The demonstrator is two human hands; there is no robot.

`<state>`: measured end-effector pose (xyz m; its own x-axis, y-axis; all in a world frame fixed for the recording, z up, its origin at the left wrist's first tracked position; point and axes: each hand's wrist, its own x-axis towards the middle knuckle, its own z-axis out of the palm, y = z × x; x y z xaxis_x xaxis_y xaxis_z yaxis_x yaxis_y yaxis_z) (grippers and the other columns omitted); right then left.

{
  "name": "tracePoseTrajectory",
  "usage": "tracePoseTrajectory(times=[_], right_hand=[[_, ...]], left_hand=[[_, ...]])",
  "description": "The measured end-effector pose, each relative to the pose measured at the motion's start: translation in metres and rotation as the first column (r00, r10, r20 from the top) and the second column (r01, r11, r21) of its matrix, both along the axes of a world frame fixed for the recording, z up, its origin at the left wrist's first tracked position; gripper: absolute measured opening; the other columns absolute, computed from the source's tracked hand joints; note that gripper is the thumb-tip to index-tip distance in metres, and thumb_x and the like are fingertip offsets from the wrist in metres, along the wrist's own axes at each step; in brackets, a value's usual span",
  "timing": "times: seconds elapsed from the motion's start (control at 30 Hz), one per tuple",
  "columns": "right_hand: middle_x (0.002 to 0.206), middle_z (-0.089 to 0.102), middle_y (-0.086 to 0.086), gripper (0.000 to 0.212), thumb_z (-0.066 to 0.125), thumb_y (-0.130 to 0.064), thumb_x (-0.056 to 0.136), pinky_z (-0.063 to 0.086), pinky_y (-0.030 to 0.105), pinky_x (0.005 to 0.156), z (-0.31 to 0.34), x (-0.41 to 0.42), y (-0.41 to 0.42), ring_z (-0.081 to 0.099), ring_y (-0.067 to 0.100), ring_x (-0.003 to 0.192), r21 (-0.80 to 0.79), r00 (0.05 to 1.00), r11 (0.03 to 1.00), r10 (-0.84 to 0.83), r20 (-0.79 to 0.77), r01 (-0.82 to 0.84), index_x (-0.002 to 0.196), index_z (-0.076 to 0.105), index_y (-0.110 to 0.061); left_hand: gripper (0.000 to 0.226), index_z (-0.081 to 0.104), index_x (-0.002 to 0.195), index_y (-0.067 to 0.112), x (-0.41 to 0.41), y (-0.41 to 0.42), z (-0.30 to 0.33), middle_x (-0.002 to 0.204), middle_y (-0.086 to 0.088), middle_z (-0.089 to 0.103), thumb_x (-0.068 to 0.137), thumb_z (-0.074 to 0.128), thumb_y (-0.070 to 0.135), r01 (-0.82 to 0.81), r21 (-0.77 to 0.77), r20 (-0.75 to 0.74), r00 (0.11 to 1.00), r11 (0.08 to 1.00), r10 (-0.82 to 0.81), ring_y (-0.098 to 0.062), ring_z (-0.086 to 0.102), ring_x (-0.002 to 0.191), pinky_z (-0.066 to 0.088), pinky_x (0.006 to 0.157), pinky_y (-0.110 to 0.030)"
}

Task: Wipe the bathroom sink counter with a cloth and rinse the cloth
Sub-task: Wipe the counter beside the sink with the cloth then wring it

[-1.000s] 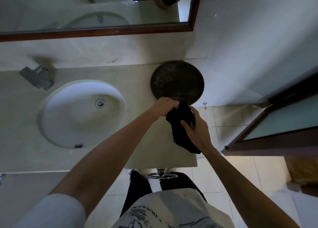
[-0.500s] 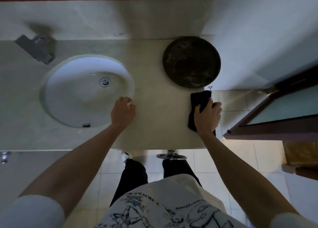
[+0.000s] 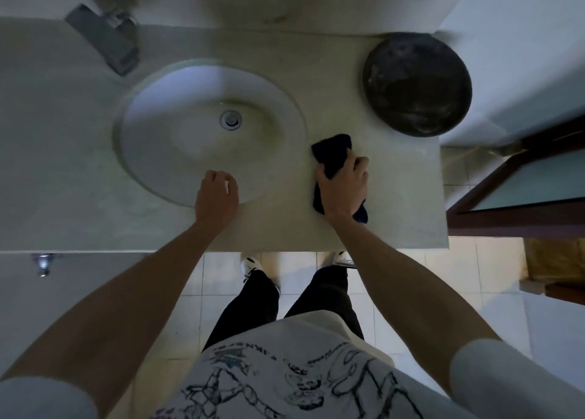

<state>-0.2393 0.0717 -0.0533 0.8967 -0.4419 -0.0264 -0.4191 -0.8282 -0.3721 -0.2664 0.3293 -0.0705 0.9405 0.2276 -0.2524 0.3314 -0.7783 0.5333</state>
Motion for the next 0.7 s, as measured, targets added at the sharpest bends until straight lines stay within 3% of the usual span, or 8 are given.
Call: tracePoseTrajectory(times=[0.2, 0.33, 0.47, 0.6, 0.7], right_hand=[[0.112, 0.056, 0.010, 0.051, 0.070, -0.038, 0.080, 0.048, 0.033, 0.058, 0.005, 0.008, 0.080, 0.061, 0.029, 0.078, 0.169, 0.982, 0.968, 0.183, 0.040, -0.187, 0.122, 0.060, -0.012], [0.114, 0.059, 0.007, 0.050, 0.073, -0.036, 0.082, 0.043, 0.028, 0.066, 0.020, 0.013, 0.078, 0.062, 0.024, 0.086, 0.391, 0.988, 0.907, 0.144, 0.055, -0.154, 0.124, 0.061, -0.012], [0.114, 0.069, 0.005, 0.048, 0.075, -0.032, 0.081, 0.047, 0.024, 0.079, 0.047, 0.015, 0.005, 0.064, 0.017, 0.099, 0.572, 0.995, 0.819, -0.026, 0.099, -0.036, 0.124, 0.064, -0.014], [0.109, 0.068, -0.003, 0.044, 0.076, -0.024, 0.082, 0.046, 0.014, 0.078, 0.071, 0.003, -0.117, 0.062, 0.011, 0.097, 0.556, 0.995, 0.831, -0.052, 0.087, -0.005, 0.124, 0.064, -0.015], [0.105, 0.070, 0.000, 0.042, 0.077, -0.024, 0.080, 0.055, 0.029, 0.084, 0.071, -0.011, -0.206, 0.067, 0.021, 0.100, 0.545, 0.998, 0.837, -0.061, -0.002, 0.052, 0.120, 0.066, -0.014]], left_hand=[[0.022, 0.064, 0.110, 0.003, -0.005, 0.015, 0.003, 0.118, -0.020, 0.056, 0.100, 0.051, 0.017, 0.066, 0.019, 0.014, 0.998, 0.998, -0.066, -0.040, 0.058, 0.107, 0.046, 0.090, -0.045], [0.024, 0.064, 0.113, 0.004, -0.007, 0.012, 0.006, 0.120, -0.018, 0.056, 0.102, 0.049, 0.020, 0.115, 0.017, -0.046, 0.992, 0.993, -0.114, -0.038, 0.056, 0.110, 0.045, 0.094, -0.047], [0.027, 0.063, 0.114, 0.006, -0.006, 0.004, 0.006, 0.122, -0.017, 0.054, 0.104, 0.045, 0.022, 0.169, 0.037, -0.107, 0.981, 0.985, -0.164, -0.037, 0.056, 0.110, 0.044, 0.095, -0.047], [0.039, 0.062, 0.117, 0.005, -0.005, 0.000, -0.001, 0.121, -0.019, 0.054, 0.102, 0.033, 0.028, 0.267, 0.119, -0.162, 0.955, 0.956, -0.246, -0.039, 0.054, 0.112, 0.048, 0.092, -0.051], [0.031, 0.064, 0.115, 0.003, -0.005, -0.007, -0.003, 0.119, -0.020, 0.058, 0.102, 0.040, 0.018, 0.230, 0.157, -0.164, 0.965, 0.960, -0.205, -0.040, 0.054, 0.113, 0.049, 0.090, -0.053]])
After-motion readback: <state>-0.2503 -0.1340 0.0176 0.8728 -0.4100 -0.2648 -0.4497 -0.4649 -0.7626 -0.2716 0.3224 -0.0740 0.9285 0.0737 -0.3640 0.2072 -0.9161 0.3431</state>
